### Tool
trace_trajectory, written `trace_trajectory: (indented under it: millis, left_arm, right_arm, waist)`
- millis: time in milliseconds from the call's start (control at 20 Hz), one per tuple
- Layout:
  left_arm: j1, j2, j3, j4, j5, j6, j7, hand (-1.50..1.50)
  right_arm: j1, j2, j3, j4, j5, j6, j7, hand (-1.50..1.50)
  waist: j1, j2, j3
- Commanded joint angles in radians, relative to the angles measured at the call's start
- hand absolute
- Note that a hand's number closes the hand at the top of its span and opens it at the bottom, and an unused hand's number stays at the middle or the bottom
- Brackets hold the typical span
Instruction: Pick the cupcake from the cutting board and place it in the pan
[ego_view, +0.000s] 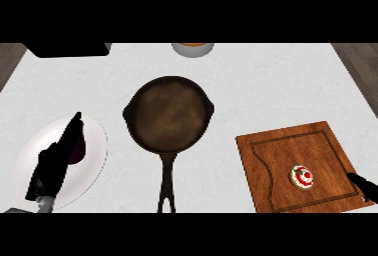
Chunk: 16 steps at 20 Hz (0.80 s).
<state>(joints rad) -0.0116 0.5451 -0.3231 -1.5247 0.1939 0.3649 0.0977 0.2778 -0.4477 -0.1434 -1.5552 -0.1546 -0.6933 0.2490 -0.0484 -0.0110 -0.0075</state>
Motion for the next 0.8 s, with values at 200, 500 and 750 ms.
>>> trace_trajectory:
  millis: [200, 500, 750]
  left_arm:
    - [0.044, -0.007, -0.025, -0.032, -0.026, -0.007, -0.012, 0.0]
    - [0.021, 0.006, -0.003, -0.063, -0.032, -0.017, 0.034, 0.0]
    - [0.042, -0.028, 0.004, -0.008, -0.062, -0.032, -0.021, 0.0]
  right_arm:
    - [0.276, -0.252, 0.118, -0.351, 0.176, 0.058, 0.375, -1.5]
    - [0.243, -0.411, 0.091, -0.597, 0.095, 0.239, 0.635, -1.5]
    - [0.093, -0.463, 0.101, -0.602, 0.078, 0.33, 0.827, -1.5]
  waist:
    - [0.037, 0.01, 0.001]
    - [0.05, 0.01, 0.005]
    - [0.054, 0.013, 0.006]
